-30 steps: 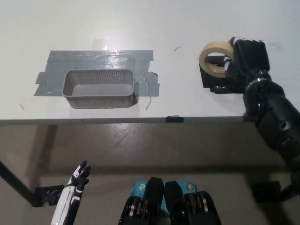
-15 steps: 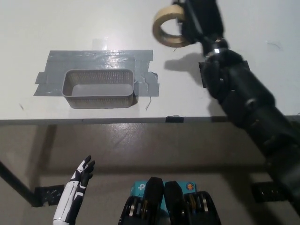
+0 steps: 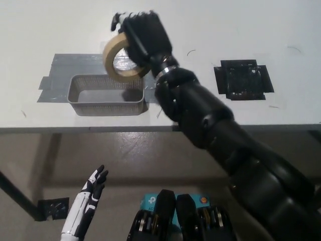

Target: The robot picks the tape placed on the black area with right hand and places it in the small grey container.

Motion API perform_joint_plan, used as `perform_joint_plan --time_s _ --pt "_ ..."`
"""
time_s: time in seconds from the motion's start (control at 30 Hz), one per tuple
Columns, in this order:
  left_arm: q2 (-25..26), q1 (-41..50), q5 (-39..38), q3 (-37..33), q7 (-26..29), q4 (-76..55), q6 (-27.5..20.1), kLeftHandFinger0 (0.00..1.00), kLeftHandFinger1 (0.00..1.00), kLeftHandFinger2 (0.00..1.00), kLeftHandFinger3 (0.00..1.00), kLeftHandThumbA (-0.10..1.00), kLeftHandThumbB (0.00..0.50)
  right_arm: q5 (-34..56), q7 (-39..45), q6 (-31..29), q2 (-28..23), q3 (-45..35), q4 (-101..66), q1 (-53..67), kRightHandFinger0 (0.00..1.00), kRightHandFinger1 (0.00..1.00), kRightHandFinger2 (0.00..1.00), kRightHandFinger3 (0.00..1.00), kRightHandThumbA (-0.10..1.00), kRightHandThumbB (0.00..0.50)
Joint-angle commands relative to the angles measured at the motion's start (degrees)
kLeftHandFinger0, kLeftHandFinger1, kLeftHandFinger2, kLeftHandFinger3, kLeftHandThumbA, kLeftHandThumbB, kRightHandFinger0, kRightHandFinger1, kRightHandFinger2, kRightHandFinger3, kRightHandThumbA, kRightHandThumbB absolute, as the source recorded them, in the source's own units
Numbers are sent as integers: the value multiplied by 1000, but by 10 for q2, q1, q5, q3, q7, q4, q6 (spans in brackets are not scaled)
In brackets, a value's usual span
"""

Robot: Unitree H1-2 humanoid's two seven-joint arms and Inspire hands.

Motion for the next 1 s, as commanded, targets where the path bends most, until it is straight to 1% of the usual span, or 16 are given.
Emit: perform_joint_plan --time_s 0.0,0.1,0.13,0.23,0.27,0.43,0.57,0.67,0.7,0.73,0.77,0.8,0.83,0.87,0.9,0.97 --pt "12 -10 20 -10 -6 -22 -9 1000 1000 1000 1000 1000 117 -3 -21 12 22 7 15 -54 0 112 401 521 162 101" --pt "12 -15 25 -17 -5 -23 -3 1000 1000 1000 1000 1000 118 1 -16 15 31 8 26 -53 0 138 455 580 157 92" --pt "14 -15 27 -19 -7 -27 5 1000 1000 1000 1000 1000 127 -1 4 25 39 12 33 -53 0 188 529 693 169 51" --pt "14 -14 29 -24 -7 -32 8 1000 1000 1000 1000 1000 122 -1 -10 17 47 17 41 -42 0 202 547 718 101 70" --pt "13 -13 26 -24 -8 -32 9 1000 1000 1000 1000 1000 127 -2 2 26 51 20 47 -39 0 230 581 737 89 49" --pt "11 -9 31 -28 -6 -36 10 1000 1000 1000 1000 1000 122 0 1 33 61 29 59 -24 0 240 588 708 73 45" --pt "9 -5 36 -31 -3 -38 10 1000 1000 1000 1000 1000 123 4 17 33 63 32 63 -16 0 265 586 733 165 26" --pt "11 -5 35 -30 -4 -41 14 1000 1000 1000 1000 1000 119 1 23 45 65 36 66 -14 25 267 529 653 377 18" --pt "11 -6 35 -30 -5 -41 13 1000 1000 1000 1000 1000 118 0 22 47 64 38 67 -15 1 238 477 570 394 20" --pt "11 -7 35 -30 -4 -41 11 1000 1000 1000 1000 1000 116 3 24 53 63 35 67 -13 28 289 581 692 495 42" --pt "11 -7 34 -30 -5 -40 9 1000 1000 1000 1000 1000 114 13 43 62 64 26 68 -14 260 590 899 984 602 104" --pt "11 -7 34 -30 -5 -39 6 1000 1000 1000 1000 1000 111 24 69 69 64 17 69 -15 599 899 1000 1000 675 137" --pt "12 -5 35 -29 -5 -41 9 1000 1000 1000 1000 1000 115 32 84 71 64 9 69 -15 879 1000 1000 1000 695 180" --pt "13 -3 31 -28 -8 -42 12 1000 1000 1000 1000 1000 112 34 87 72 63 6 67 -13 991 1000 1000 1000 687 208" --pt "14 -3 31 -27 -8 -43 14 1000 1000 1000 1000 1000 114 34 84 71 61 4 66 -11 1000 1000 1000 1000 685 214" --pt "14 -3 32 -28 -9 -43 17 1000 1000 1000 1000 1000 116 42 76 65 56 -6 62 -9 1000 1000 1000 1000 711 175"
